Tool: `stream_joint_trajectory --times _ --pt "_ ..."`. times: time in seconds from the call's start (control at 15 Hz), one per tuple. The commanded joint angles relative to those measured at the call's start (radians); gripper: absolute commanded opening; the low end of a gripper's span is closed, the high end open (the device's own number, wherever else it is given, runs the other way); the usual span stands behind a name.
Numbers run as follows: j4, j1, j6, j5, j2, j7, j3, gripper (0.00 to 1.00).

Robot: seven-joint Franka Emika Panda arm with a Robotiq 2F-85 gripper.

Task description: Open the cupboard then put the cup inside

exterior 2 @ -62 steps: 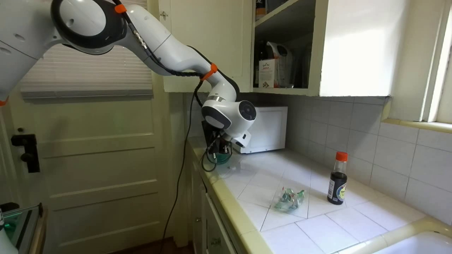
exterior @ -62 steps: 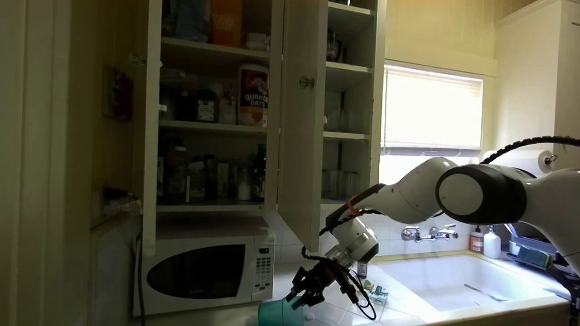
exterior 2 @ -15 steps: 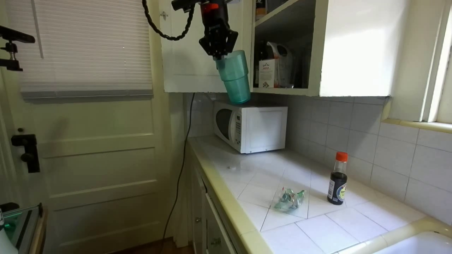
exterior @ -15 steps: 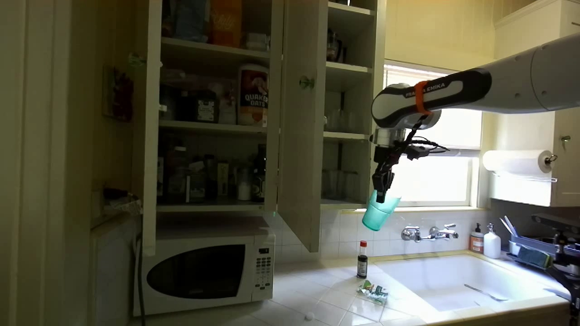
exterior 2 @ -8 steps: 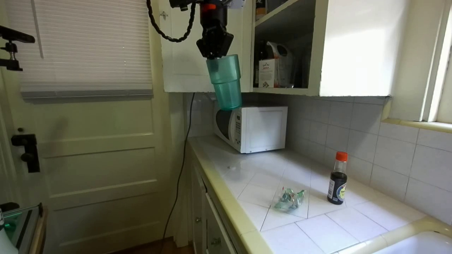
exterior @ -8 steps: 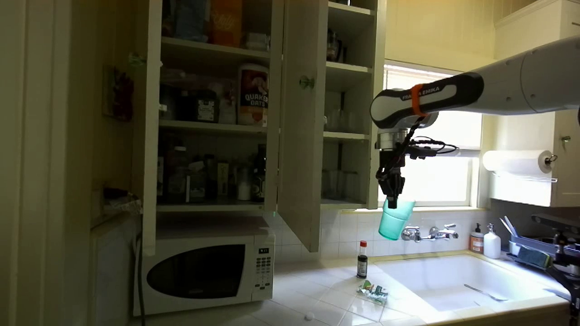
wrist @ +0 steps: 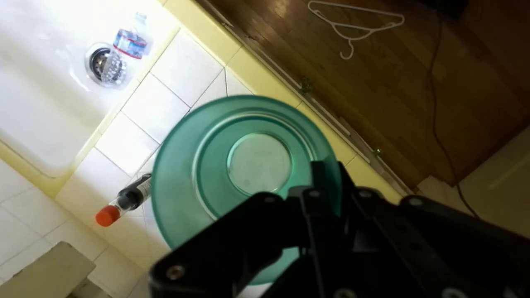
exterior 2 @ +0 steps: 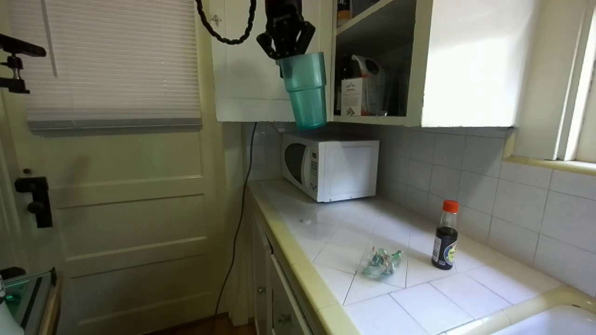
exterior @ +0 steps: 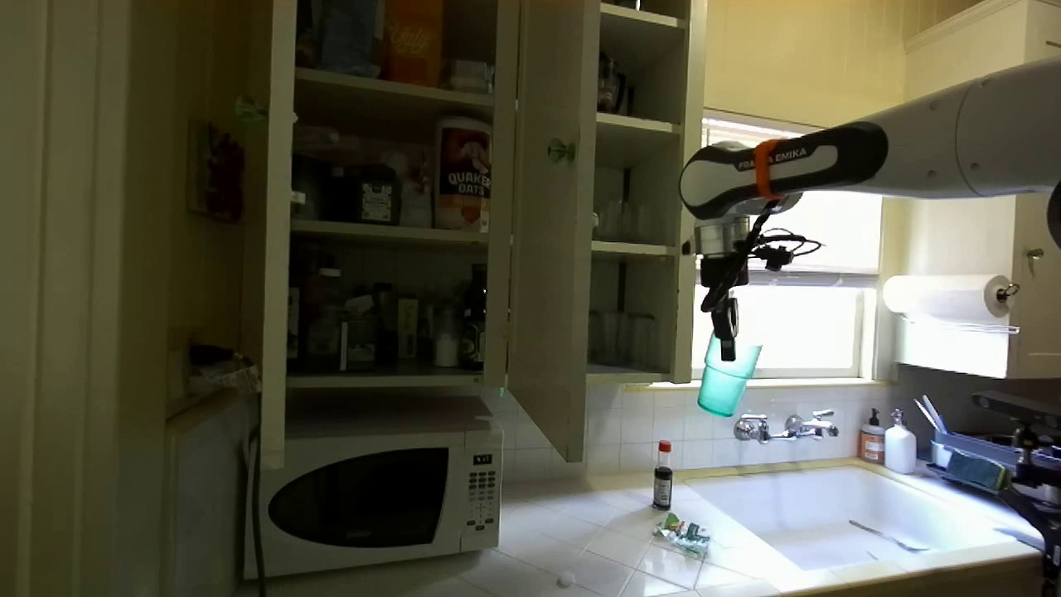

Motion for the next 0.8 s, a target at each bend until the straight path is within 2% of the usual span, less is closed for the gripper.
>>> stream_joint_trajectory --times 0.0,0.27,0.47,0.53,0.6,0.73 --pt "0.162 -0.018 -0.111 -0.027 0.061 -0.236 -0.006 0.02" --pt "0.307 -0.035 -0.148 -0.026 0.137 -0.482 -0.004 0.02" --pt "0.422 -0.041 -0.124 -0.027 0.225 -0.646 0.01 0.02" --pt "0.3 -0.028 -0.094 -0.016 0.141 -0.55 -0.004 0.02" --pt "0.319 -0.028 -0.093 -0.016 0.159 -0.56 -0.003 0.07" --pt "0.315 -0.027 -0.093 -0.016 0.163 -0.556 -0.003 0.07"
